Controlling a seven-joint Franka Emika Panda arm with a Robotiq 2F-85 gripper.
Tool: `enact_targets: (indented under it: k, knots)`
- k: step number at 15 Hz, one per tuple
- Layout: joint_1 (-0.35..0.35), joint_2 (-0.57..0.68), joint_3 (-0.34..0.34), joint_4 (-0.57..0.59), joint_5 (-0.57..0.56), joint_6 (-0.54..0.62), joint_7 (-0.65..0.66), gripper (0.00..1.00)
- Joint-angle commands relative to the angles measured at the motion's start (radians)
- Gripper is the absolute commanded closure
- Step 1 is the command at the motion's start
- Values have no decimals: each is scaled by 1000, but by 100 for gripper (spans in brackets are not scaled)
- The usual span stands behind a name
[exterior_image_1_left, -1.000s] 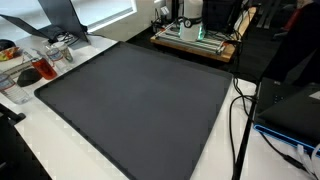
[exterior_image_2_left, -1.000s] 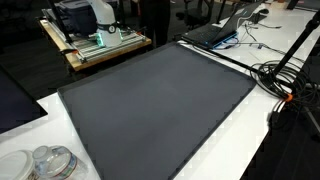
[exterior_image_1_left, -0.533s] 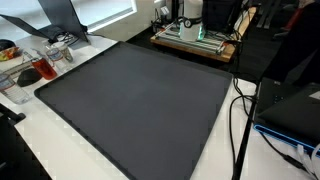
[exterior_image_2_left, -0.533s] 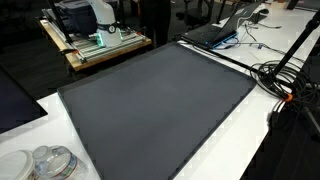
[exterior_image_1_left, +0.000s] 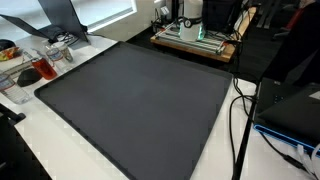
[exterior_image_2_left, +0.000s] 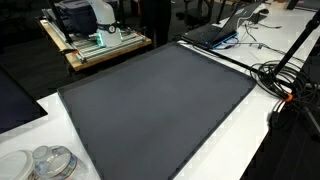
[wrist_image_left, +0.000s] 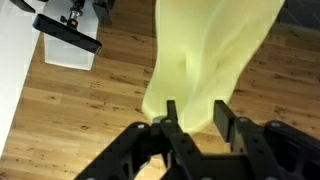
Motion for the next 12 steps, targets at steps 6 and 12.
enact_targets:
  k: [6, 12]
  knots:
    - [-25, -21, 9, -9, -46, -16, 34, 0]
    - [-85, 33, 48, 0, -125, -142, 90, 0]
